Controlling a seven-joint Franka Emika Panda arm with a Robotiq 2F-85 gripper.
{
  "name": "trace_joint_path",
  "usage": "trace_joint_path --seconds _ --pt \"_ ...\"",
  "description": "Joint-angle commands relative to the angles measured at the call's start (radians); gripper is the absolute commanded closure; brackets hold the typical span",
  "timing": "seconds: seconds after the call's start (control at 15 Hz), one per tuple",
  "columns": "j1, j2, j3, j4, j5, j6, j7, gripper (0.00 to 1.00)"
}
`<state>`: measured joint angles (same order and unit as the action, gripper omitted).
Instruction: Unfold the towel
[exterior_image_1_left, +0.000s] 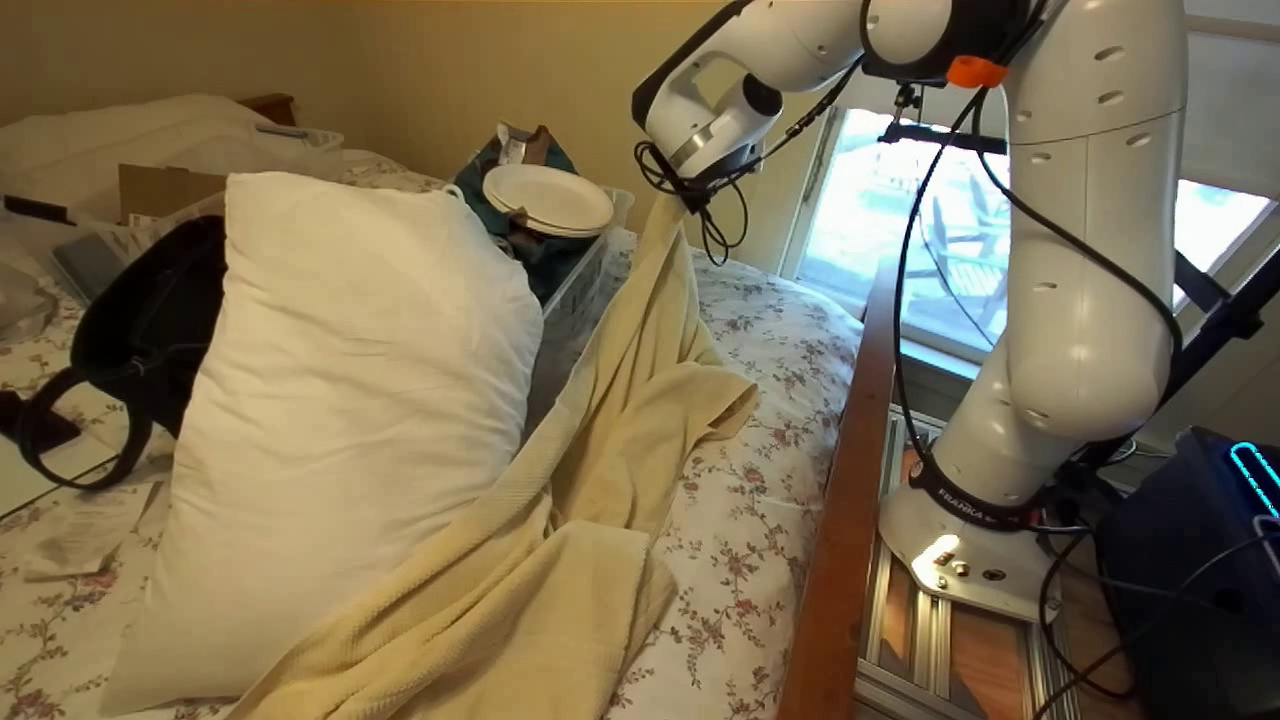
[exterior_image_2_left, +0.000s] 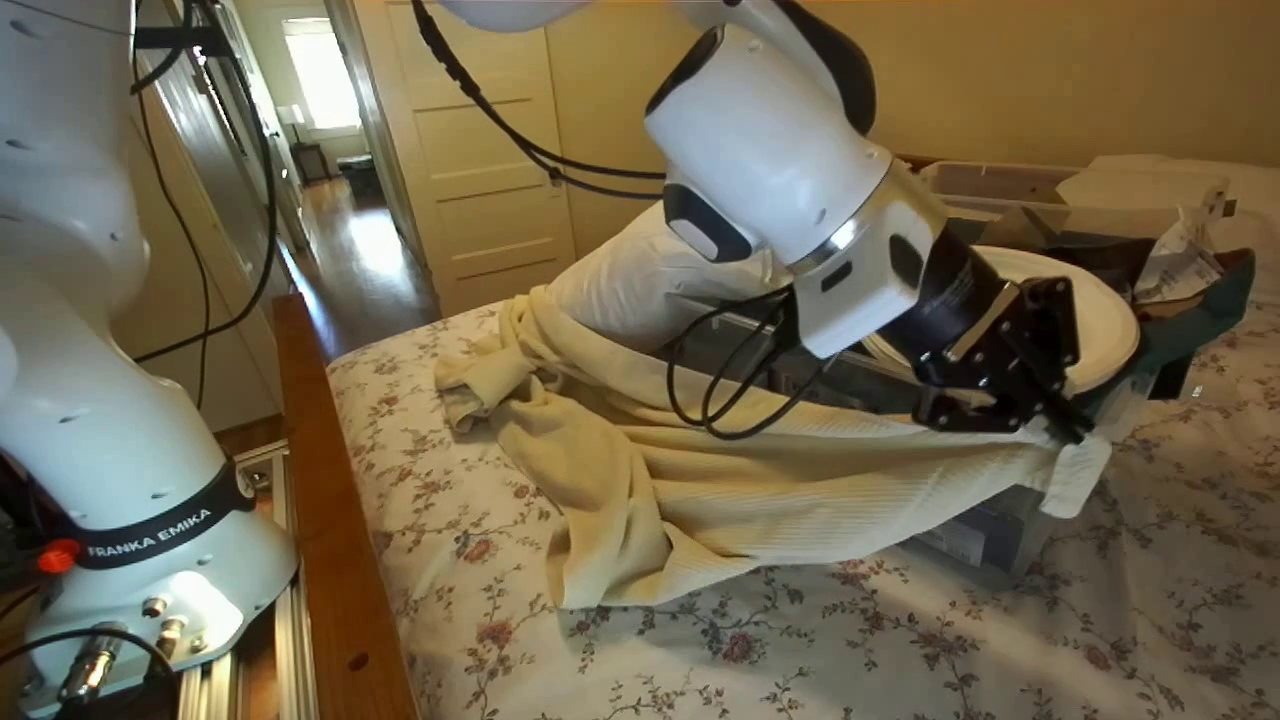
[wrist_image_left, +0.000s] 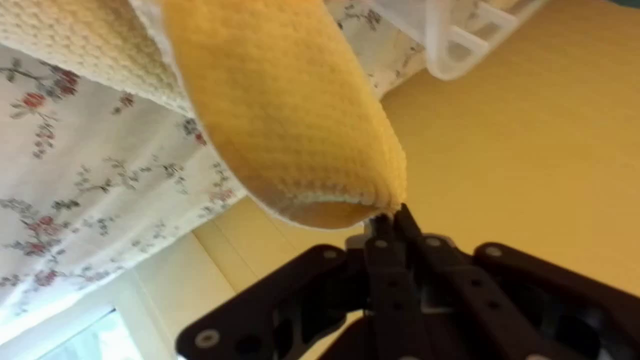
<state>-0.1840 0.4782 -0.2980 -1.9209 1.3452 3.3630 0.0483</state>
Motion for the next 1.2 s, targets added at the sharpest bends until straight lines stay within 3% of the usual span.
trace_joint_path --seconds 0.0,0.07,0.13,0.33,0.8,0.93,1.13 --pt "-0.014 0.03 0.003 0.123 -0.103 0.106 0.056 0.95" --pt "-0.02 0.044 0.01 0.144 -0.126 0.123 0.062 0.88" --pt "-0.065 0.053 0.063 0.156 -0.157 0.155 0.061 0.68" --pt "-0.05 0.087 0.033 0.108 -0.208 0.151 0.071 0.48" --pt "0.043 0.159 -0.081 -0.168 0.009 0.115 -0.129 0.0" --pt "0.076 0.144 -0.116 -0.26 0.09 0.081 -0.223 0.0" --pt "0.076 0.07 -0.131 -0.362 0.093 -0.007 -0.313 0.0"
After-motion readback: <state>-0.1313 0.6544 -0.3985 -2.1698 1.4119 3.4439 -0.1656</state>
